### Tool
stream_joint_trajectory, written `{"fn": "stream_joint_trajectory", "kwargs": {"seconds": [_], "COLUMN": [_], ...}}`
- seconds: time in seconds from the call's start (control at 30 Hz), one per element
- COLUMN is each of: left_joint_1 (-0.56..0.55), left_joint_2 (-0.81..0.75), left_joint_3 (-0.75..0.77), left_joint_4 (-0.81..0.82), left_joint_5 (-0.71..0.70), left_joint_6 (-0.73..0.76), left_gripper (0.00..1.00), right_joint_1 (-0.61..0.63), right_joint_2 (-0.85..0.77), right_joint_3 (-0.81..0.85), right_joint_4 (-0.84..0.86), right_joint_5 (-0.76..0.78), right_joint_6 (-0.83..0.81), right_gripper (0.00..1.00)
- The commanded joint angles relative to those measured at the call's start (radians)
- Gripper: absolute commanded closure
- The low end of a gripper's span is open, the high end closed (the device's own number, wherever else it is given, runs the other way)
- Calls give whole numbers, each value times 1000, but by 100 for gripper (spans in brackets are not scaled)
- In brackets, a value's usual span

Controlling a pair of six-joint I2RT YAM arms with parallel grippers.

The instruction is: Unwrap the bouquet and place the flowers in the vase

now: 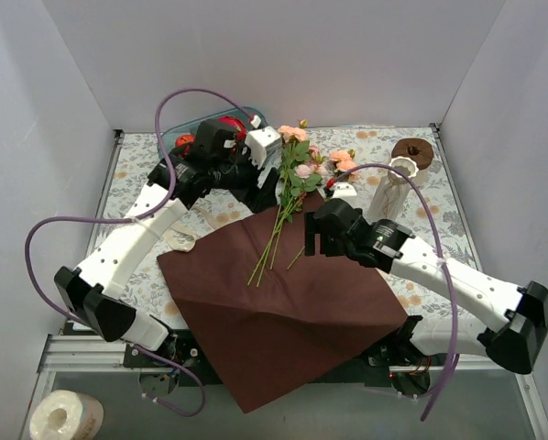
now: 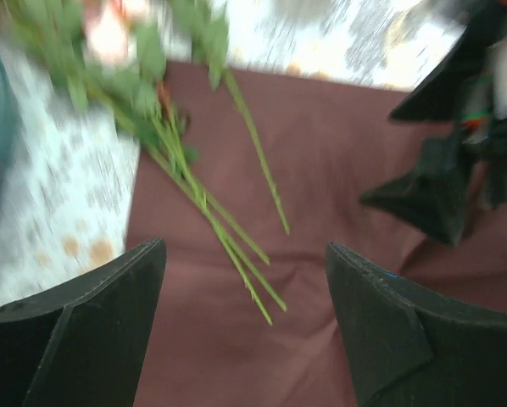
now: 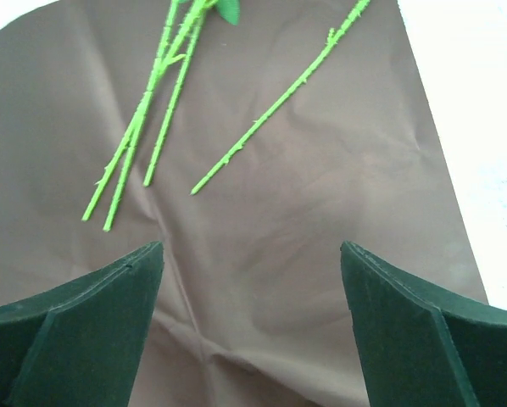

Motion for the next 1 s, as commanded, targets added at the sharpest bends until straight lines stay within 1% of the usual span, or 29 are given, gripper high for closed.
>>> {"fn": "stream_joint_trajectory", "kwargs": {"seconds": [0.0, 0.07, 0.1, 0.13, 0.17, 0.2, 0.23, 0.3, 0.33, 0.4, 0.53, 0.6, 0.67, 0.73, 0.77, 0.87, 0.97], "left_joint_1": [126, 155, 163, 165, 163, 165, 165, 163, 165, 165, 163, 163, 165, 165, 165, 165, 165], "left_joint_2": [-65, -108, -124, -139, -169, -176, -180, -179, -182, -214, -240, -256, -266, -276, -277, -288, -305], "left_joint_3": [-174, -258, -350, -399, -444, -491, -551, -596, -628, -656, -704, -731, -745, -747, -747, -737, -740], "left_joint_4": [-16, 20, 49, 70, 93, 127, 138, 156, 161, 186, 169, 170, 177, 169, 157, 146, 160], "left_joint_5": [-25, -22, -31, -60, -79, -97, -123, -136, -134, -123, -128, -146, -174, -163, -153, -128, -146], "left_joint_6": [-157, -164, -141, -126, -116, -89, -79, -72, -52, -36, 54, 69, 59, 54, 48, 45, 60], "left_gripper": [25, 25, 25, 24, 24, 24, 24, 26, 27, 28, 28, 28, 29, 29, 29, 29, 28], "right_joint_1": [-37, -54, -65, -92, -108, -121, -143, -157, -166, -180, -198, -211, -223, -229, -232, -249, -272], "right_joint_2": [96, 107, 120, 127, 144, 153, 161, 193, 210, 268, 370, 426, 463, 474, 476, 495, 540], "right_joint_3": [93, 100, 100, 100, 99, 90, 71, 50, 44, 38, 34, 39, 33, 7, -5, -28, -9], "right_joint_4": [-14, 19, 41, 44, 44, 62, 78, 118, 139, 158, 225, 243, 289, 334, 392, 440, 466], "right_joint_5": [-1, -4, 0, 5, 14, 26, 28, 52, 62, 66, 108, 118, 128, 134, 135, 149, 135], "right_joint_6": [22, 18, 18, 33, 50, 60, 73, 79, 88, 106, 123, 146, 149, 143, 134, 122, 114], "right_gripper": [4, 2, 2, 3, 11, 15, 18, 25, 26, 28, 30, 31, 32, 32, 34, 36, 36]}}
